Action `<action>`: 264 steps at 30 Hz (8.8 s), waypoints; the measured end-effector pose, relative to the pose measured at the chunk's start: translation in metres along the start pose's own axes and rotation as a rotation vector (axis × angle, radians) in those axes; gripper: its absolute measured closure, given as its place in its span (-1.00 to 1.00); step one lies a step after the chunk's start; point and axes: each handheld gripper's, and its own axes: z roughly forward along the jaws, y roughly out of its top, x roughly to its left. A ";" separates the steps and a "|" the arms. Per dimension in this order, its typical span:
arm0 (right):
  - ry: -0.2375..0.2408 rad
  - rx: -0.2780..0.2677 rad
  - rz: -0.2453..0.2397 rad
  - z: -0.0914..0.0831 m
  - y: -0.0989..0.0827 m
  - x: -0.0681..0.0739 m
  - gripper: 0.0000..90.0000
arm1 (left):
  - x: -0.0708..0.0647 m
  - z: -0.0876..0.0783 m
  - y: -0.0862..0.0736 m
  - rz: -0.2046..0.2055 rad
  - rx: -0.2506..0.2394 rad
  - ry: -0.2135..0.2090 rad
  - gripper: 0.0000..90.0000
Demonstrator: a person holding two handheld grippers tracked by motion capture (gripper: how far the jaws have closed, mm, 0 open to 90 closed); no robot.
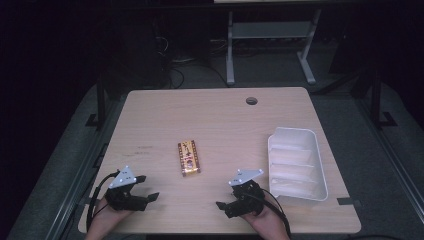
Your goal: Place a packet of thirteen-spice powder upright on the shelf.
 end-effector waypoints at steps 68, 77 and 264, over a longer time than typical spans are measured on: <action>-0.173 0.175 0.072 0.112 0.117 -0.011 -0.30 | 0.000 -0.003 0.003 0.007 -0.031 -0.018 -0.57; -0.069 0.199 -0.051 0.090 0.096 -0.014 -0.30 | -0.005 -0.001 0.009 0.031 -0.033 -0.036 -0.57; 0.189 -0.006 -0.097 -0.047 0.125 -0.041 0.52 | -0.051 0.037 0.053 0.129 -0.104 -0.033 -0.49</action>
